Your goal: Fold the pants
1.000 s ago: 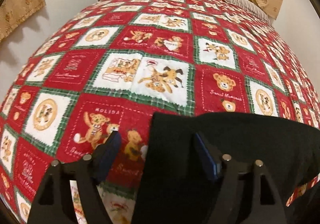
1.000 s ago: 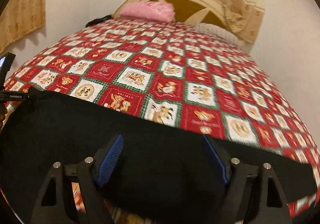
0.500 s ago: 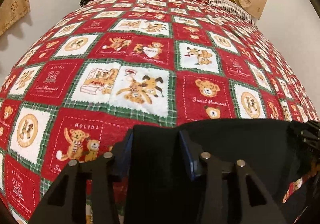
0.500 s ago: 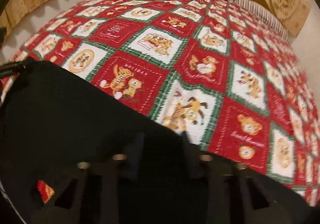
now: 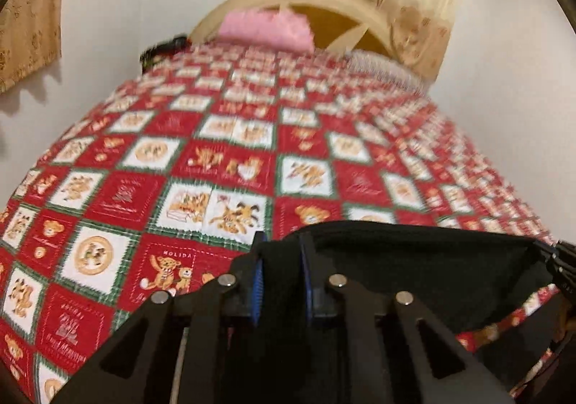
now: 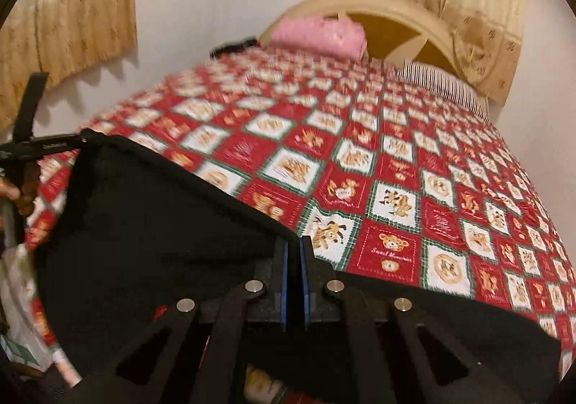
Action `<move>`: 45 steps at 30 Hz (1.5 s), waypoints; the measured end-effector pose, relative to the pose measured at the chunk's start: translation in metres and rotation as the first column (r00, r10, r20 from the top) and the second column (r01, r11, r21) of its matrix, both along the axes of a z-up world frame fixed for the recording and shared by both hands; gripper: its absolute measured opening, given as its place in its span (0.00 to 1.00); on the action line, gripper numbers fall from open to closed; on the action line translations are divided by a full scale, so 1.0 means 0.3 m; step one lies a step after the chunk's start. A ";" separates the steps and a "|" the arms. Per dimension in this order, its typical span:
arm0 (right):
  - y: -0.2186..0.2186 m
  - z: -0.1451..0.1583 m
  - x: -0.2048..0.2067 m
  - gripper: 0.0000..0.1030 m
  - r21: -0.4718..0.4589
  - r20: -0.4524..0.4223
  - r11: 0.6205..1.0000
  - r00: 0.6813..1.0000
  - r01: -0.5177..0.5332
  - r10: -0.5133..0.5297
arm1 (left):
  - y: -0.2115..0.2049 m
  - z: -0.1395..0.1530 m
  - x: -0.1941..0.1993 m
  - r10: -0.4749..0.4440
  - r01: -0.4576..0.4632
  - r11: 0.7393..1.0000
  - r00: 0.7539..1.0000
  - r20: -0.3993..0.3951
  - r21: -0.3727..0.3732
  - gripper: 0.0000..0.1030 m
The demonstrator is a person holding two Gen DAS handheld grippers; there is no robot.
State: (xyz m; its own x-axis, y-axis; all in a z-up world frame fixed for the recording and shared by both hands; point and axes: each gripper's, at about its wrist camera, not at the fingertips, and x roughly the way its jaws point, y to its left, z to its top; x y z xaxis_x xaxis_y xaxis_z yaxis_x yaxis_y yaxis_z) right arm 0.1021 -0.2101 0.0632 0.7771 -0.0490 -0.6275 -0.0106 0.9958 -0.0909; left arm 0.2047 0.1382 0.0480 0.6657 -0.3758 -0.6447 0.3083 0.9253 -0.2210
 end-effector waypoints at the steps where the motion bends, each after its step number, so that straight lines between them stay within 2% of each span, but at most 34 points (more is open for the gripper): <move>1: 0.011 0.015 -0.045 0.05 0.010 0.022 1.000 1.000 -0.008 0.008 | 0.017 0.021 -0.039 -0.005 0.005 1.000 1.000 0.025 -0.012 0.19; 5: 0.098 0.015 -0.216 0.05 -0.001 0.080 0.999 0.996 -0.041 0.041 | 0.070 0.050 -0.163 -0.018 0.022 0.999 0.996 0.088 -0.050 0.19; 9: 0.184 -0.051 -0.346 0.05 -0.011 0.085 0.997 0.993 -0.080 0.081 | 0.114 0.012 -0.287 -0.008 0.014 0.999 0.993 0.117 -0.053 0.19; 14: 0.254 -0.184 -0.448 0.05 0.009 0.035 0.993 0.993 -0.115 0.114 | 0.160 -0.088 -0.412 0.018 -0.015 1.000 0.994 0.109 -0.020 0.19; 17: 0.286 -0.288 -0.464 0.05 -0.035 -0.025 0.992 0.993 -0.119 0.118 | 0.175 -0.148 -0.453 0.017 -0.017 1.000 0.996 0.091 0.007 0.19; 19: 0.285 -0.340 -0.471 0.05 -0.032 -0.058 0.993 0.992 -0.117 0.115 | 0.186 -0.182 -0.487 0.027 -0.030 0.999 0.997 0.074 0.037 0.22; 20: 0.285 -0.359 -0.474 0.05 -0.031 -0.069 0.993 0.991 -0.115 0.113 | 0.198 -0.205 -0.491 0.035 -0.037 0.998 0.998 0.050 0.045 0.34; 21: 0.285 -0.378 -0.482 0.05 -0.037 -0.081 0.993 0.990 -0.116 0.112 | 0.210 -0.222 -0.498 0.054 -0.056 0.997 0.998 0.034 0.057 0.57; 23: 0.288 -0.412 -0.483 0.06 -0.056 -0.109 0.991 0.987 -0.120 0.114 | 0.254 -0.258 -0.514 0.142 -0.143 0.984 0.990 0.014 0.107 0.88; 26: 0.304 -0.460 -0.504 0.06 -0.076 -0.139 0.989 0.983 -0.128 0.117 | 0.338 -0.272 -0.532 0.239 -0.236 0.962 0.971 -0.001 0.140 0.90; 28: 0.310 -0.448 -0.509 0.06 -0.088 -0.138 0.986 0.982 -0.141 0.128 | 0.385 -0.270 -0.538 0.292 -0.286 0.947 0.956 -0.022 0.145 0.90; 30: 0.319 -0.422 -0.519 0.07 -0.088 -0.142 0.983 0.978 -0.163 0.150 | 0.427 -0.260 -0.550 0.309 -0.301 0.947 0.949 -0.062 0.112 0.90; 32: 0.313 -0.368 -0.525 0.07 -0.056 -0.113 0.982 0.978 -0.181 0.174 | 0.439 -0.241 -0.561 0.269 -0.268 0.963 0.956 -0.118 0.025 0.90; 34: 0.292 -0.294 -0.508 0.07 0.025 -0.047 0.982 0.981 -0.186 0.187 | 0.413 -0.229 -0.581 0.195 -0.210 0.974 0.968 -0.157 -0.081 0.90; 35: 0.286 -0.270 -0.491 0.07 0.065 -0.019 0.979 0.981 -0.191 0.193 | 0.383 -0.221 -0.585 0.125 -0.156 0.974 0.975 -0.181 -0.165 0.90; 37: 0.293 -0.242 -0.445 0.07 0.106 0.026 0.978 0.983 -0.182 0.180 | 0.317 -0.219 -0.588 0.037 -0.084 0.968 0.980 -0.195 -0.238 0.90; 41: 0.352 -0.226 -0.343 0.07 0.189 0.098 0.963 0.980 -0.191 0.175 | 0.180 -0.235 -0.564 -0.087 0.025 0.955 0.976 -0.201 -0.295 0.90; 43: 0.392 -0.249 -0.295 0.07 0.190 0.088 0.961 0.978 -0.200 0.186 | 0.152 -0.251 -0.526 -0.091 0.022 0.951 0.974 -0.209 -0.308 0.90; 45: 0.425 -0.301 -0.258 0.07 0.139 0.053 0.972 0.981 -0.192 0.186 | 0.147 -0.279 -0.487 -0.064 -0.016 0.943 0.972 -0.228 -0.334 0.90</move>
State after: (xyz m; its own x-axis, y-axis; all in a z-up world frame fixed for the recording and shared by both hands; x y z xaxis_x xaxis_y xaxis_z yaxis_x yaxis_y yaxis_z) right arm 0.0247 -0.0825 -0.0272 0.7877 0.1887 -0.5865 -0.1989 0.9789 0.0478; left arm 0.0586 0.1824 -0.0357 0.5011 -0.6080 -0.6158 0.2323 0.7800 -0.5811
